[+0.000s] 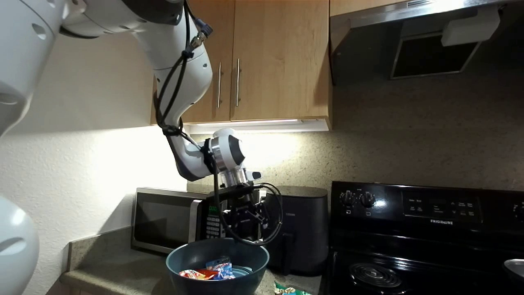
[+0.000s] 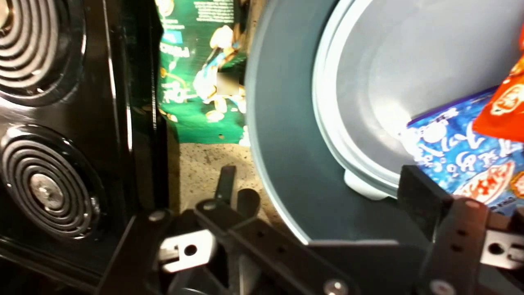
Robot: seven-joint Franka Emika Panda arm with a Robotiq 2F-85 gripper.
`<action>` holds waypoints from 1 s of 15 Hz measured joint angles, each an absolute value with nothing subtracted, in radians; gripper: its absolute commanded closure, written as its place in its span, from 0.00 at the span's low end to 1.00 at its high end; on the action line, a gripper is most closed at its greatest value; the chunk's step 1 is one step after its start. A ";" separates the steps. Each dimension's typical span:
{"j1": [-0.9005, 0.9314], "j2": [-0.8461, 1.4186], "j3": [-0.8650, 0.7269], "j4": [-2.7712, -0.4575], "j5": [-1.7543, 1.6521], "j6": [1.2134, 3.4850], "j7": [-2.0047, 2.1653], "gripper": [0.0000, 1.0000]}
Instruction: Remove the green, red and blue sachets from the bowl, respectively
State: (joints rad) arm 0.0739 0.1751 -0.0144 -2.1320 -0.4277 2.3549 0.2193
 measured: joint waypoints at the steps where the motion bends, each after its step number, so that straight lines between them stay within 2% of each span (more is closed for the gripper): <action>1: 0.080 0.184 0.002 -2.132 -0.414 2.354 0.185 0.00; 5: 0.088 0.230 0.062 -2.133 -0.322 2.349 0.011 0.00; 10: 0.087 0.240 0.132 -2.131 -0.118 2.241 -0.245 0.00; 15: 0.084 0.240 0.142 -2.129 -0.091 2.217 -0.306 0.00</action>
State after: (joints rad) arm 0.0841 0.2405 0.1419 -2.1286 -0.0910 2.2166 -0.3063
